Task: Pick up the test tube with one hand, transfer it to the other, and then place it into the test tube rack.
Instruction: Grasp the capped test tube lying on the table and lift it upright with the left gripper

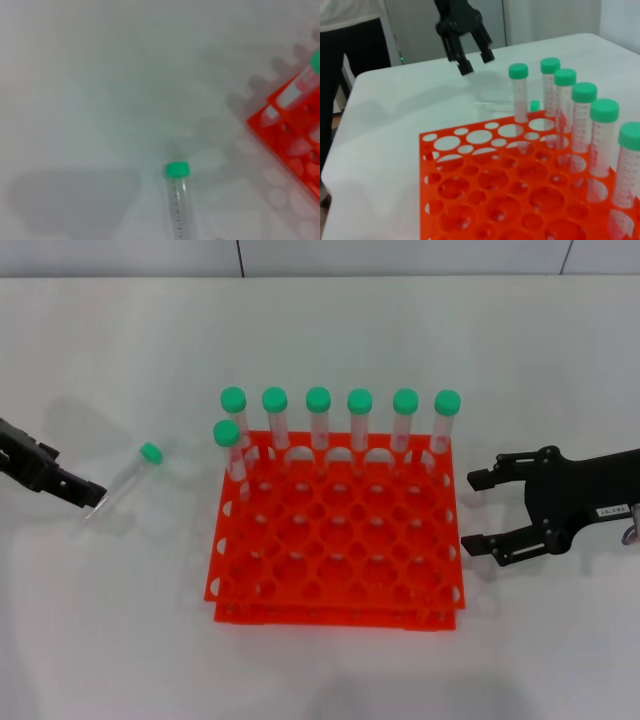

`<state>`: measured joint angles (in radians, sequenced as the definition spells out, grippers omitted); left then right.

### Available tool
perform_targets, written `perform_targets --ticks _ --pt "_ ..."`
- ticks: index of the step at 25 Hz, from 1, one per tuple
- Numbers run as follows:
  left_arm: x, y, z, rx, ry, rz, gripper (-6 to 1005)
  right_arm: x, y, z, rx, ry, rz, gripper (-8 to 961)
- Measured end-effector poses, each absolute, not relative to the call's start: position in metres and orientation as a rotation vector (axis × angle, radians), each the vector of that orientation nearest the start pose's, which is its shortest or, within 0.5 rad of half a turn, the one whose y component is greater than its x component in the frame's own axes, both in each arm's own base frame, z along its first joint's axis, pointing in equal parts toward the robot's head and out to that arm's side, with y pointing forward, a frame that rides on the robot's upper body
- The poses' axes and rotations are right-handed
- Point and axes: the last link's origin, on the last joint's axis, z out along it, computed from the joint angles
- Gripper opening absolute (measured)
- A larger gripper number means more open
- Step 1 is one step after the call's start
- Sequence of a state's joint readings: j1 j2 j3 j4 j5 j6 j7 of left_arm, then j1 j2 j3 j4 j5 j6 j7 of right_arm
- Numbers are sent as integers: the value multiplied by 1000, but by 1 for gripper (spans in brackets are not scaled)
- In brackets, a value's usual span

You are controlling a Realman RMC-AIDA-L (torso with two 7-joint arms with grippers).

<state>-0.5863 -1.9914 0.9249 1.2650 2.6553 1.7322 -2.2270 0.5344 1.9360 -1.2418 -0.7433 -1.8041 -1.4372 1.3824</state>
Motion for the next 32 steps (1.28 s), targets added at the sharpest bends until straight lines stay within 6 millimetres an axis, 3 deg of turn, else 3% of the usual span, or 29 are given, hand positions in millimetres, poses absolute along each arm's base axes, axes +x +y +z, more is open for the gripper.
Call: perform_targets --ticks 32 --pt "-288 363 50 -2478 -1128 606 870 247 342 1 -2956 245 343 837"
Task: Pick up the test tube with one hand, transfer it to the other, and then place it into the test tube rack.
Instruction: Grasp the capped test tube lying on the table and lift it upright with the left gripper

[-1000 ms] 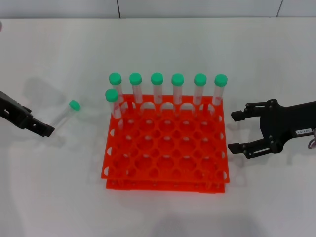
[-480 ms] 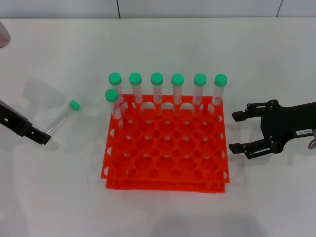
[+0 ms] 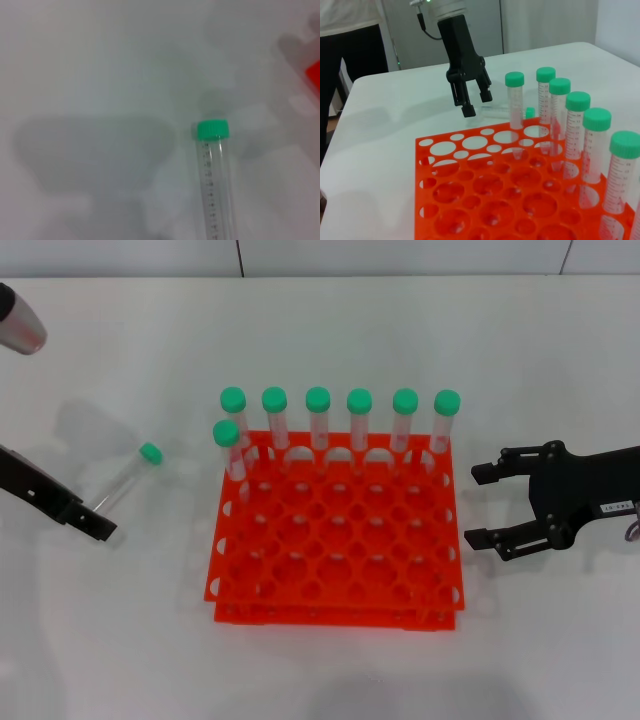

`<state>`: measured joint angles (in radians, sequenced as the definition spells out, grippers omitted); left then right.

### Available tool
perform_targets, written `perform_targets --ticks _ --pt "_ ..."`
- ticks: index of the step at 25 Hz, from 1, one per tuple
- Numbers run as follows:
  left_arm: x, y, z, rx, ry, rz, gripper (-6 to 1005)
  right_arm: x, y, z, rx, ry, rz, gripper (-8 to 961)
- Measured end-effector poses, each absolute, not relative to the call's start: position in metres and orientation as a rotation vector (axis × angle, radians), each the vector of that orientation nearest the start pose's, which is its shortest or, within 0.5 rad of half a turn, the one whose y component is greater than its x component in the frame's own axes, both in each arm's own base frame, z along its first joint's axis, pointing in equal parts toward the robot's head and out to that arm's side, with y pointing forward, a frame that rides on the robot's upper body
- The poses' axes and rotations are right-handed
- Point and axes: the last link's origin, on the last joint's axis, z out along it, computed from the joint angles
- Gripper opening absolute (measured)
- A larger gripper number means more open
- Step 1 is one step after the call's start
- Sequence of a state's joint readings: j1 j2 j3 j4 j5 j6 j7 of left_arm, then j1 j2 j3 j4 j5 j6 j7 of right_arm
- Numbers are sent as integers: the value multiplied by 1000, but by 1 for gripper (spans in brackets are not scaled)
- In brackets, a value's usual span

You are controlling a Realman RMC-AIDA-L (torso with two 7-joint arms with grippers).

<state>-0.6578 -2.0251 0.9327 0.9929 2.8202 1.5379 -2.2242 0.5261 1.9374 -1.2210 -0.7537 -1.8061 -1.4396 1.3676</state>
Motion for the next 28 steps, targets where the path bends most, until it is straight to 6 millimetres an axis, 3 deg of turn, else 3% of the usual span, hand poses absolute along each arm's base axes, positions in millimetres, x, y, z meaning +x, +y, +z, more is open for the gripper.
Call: perform_targets --ticks 7,18,28 --pt "-288 365 47 -2476 -1130 606 868 248 344 4 -2944 247 344 837" --pt "-288 364 43 -2470 -1160 600 561 249 344 5 -2942 233 339 836" --pt "-288 365 44 -2449 -1171 594 566 250 344 5 -2941 233 338 836"
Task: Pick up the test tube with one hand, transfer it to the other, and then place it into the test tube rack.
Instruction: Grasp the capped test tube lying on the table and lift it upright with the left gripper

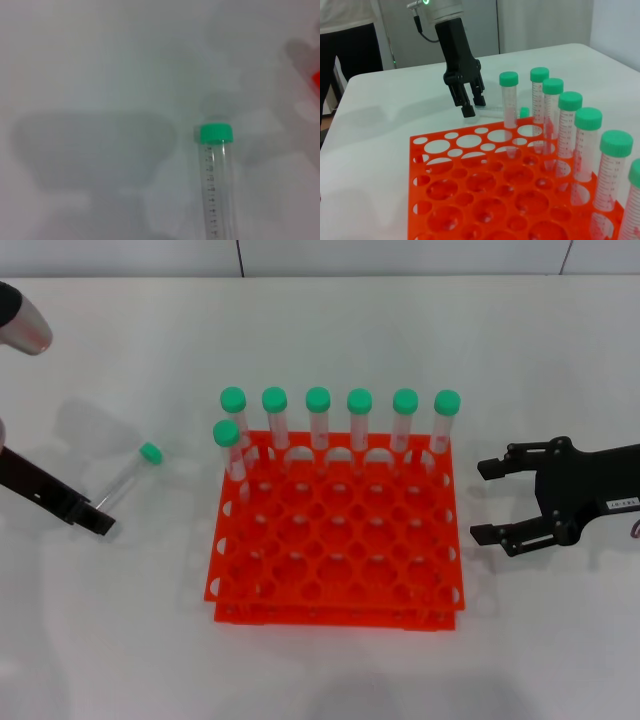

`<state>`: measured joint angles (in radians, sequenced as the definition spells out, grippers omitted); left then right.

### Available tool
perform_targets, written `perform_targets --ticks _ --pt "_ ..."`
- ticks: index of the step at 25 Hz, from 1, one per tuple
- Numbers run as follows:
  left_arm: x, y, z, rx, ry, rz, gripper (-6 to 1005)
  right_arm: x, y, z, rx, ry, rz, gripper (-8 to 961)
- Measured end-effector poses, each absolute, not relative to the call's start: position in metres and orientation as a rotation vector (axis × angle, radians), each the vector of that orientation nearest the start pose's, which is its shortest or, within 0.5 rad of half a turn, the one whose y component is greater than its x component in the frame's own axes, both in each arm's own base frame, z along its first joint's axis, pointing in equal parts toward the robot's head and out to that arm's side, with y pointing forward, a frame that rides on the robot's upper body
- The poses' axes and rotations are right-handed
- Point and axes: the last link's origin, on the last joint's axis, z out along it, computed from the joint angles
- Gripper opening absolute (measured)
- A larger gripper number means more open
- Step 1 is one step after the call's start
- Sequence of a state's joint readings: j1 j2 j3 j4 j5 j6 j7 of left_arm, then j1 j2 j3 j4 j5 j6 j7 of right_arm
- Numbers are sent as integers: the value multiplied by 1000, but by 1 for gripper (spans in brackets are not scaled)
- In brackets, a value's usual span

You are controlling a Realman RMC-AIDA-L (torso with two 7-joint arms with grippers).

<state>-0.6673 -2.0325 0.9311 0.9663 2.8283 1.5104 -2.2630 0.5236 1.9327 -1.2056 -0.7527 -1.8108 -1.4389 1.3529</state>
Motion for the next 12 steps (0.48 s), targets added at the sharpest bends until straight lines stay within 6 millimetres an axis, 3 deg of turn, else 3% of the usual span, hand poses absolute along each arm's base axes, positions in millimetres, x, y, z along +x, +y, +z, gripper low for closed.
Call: perform_targets --ticks 7,9,12 --pt "-289 365 44 -2440 -1178 599 538 250 343 5 -2941 227 340 836" --pt "-290 364 43 -2443 -1184 601 303 250 344 6 -2931 228 349 836" --pt "-292 364 41 -2441 -1194 603 285 250 344 6 -2930 229 351 836"
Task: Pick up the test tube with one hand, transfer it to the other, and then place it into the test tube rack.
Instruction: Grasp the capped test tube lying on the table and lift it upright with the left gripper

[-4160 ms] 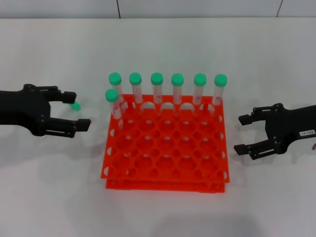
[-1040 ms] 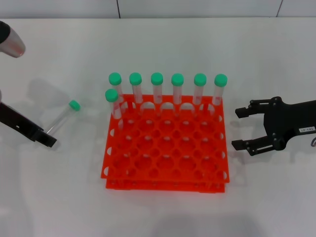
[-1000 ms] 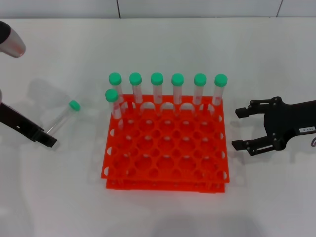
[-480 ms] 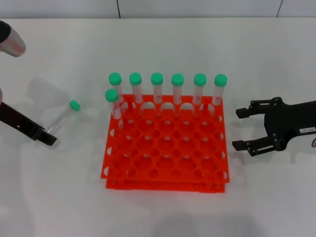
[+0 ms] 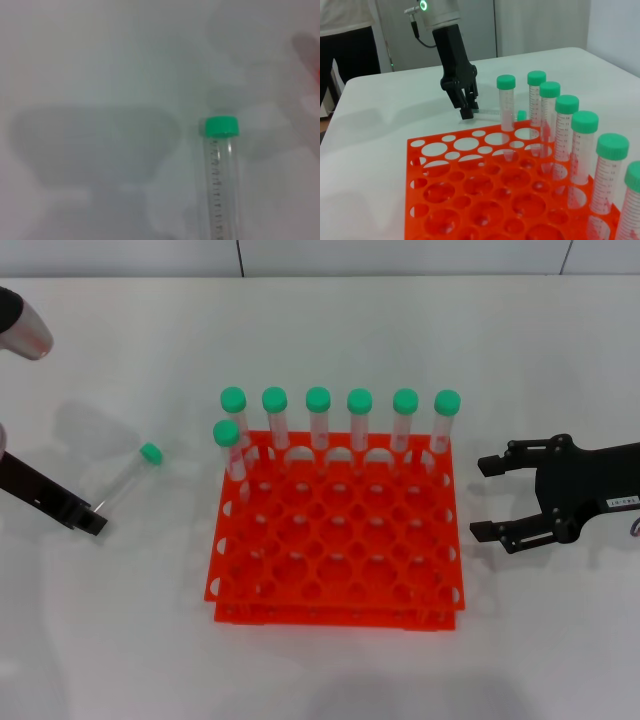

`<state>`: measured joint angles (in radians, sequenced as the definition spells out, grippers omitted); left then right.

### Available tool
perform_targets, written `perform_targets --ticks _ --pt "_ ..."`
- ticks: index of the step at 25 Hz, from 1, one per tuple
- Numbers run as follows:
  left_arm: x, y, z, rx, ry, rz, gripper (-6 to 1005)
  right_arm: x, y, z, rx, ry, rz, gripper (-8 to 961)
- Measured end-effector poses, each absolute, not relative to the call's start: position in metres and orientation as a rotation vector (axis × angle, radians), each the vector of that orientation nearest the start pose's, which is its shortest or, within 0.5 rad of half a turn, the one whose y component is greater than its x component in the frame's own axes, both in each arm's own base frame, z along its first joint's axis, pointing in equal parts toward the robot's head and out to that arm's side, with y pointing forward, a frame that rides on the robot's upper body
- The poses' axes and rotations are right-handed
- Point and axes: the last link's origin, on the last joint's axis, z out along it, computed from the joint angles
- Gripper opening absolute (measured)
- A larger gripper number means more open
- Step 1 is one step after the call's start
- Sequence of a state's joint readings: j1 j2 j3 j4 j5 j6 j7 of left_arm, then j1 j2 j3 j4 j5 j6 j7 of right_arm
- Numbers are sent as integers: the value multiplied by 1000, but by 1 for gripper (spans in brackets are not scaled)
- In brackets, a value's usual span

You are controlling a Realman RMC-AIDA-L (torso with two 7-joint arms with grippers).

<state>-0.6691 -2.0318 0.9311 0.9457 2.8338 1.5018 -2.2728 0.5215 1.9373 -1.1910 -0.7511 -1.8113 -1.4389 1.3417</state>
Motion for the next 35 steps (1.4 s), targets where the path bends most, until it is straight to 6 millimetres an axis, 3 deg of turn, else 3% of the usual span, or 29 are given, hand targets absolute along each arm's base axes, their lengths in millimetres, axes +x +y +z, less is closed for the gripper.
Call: perform_targets --ticks 12,17,22,26,35 --pt "-292 368 43 -2422 -1195 578 208 250 344 7 -2927 233 358 835" --pt "-281 374 47 -2421 -1160 512 203 250 344 7 -2927 231 360 835" --pt "-264 377 57 -2443 -1091 373 199 252 344 11 -2917 238 365 835" --pt "-246 374 67 -2478 -937 155 197 252 343 13 -2908 246 387 835" --pt "-237 372 70 -2440 -627 -318 198 250 340 13 -2885 273 457 835"
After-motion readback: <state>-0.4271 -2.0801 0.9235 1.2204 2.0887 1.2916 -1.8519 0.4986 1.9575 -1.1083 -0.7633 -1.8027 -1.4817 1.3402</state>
